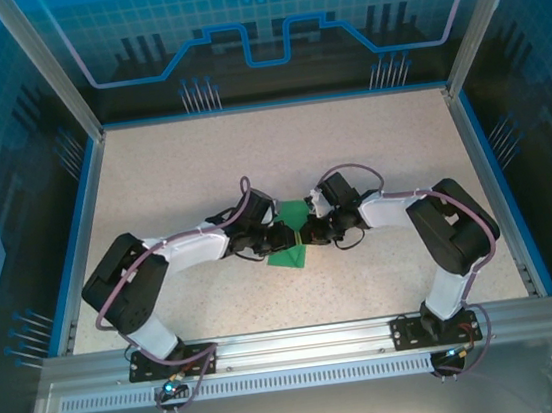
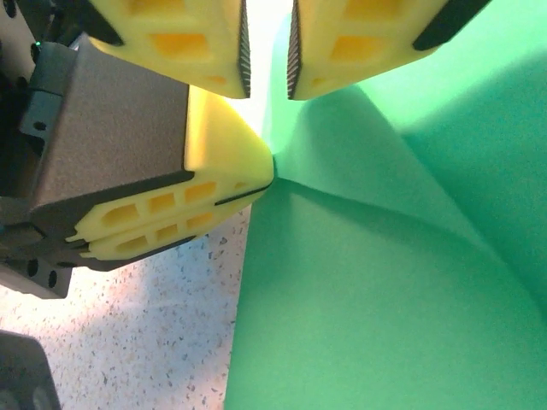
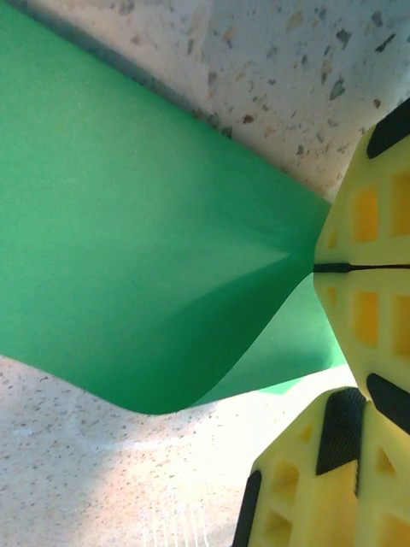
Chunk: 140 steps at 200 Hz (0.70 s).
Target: Fold a paper plane with a square sheet of paper (pick it up from the middle)
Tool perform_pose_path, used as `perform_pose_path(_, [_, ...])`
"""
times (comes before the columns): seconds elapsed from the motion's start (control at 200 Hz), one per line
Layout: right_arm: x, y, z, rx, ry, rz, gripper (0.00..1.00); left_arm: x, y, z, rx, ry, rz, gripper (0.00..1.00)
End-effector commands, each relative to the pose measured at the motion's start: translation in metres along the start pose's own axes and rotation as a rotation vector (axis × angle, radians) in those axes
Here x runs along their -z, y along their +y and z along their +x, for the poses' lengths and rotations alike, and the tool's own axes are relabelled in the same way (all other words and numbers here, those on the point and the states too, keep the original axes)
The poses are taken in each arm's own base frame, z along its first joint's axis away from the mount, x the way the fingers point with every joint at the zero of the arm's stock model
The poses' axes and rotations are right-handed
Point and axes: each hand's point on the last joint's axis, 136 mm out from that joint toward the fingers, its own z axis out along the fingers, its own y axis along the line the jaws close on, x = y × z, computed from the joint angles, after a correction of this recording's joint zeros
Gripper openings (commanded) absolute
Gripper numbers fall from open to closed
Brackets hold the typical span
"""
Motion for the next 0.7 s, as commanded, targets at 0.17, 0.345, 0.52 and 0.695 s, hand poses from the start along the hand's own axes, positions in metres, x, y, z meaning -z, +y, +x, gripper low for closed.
perform_pose_path(0.17, [-0.002, -0.009, 0.0, 0.034, 0.01, 0.066, 0.06, -0.003, 0.023, 0.011, 0.049, 0.007, -0.049, 0.26])
perform_pose_path(0.345, [0.001, -0.005, -0.01, 0.057, -0.008, 0.08, 0.06, -0.006, 0.032, 0.014, 0.048, 0.019, -0.082, 0.18])
perform_pose_path(0.52, [0.0, -0.005, -0.014, 0.066, -0.008, 0.088, 0.06, -0.008, 0.041, 0.018, 0.04, 0.042, -0.13, 0.08])
perform_pose_path(0.695, [-0.002, -0.006, -0.017, 0.079, -0.006, 0.1, 0.06, -0.008, 0.046, 0.021, 0.03, 0.058, -0.157, 0.04])
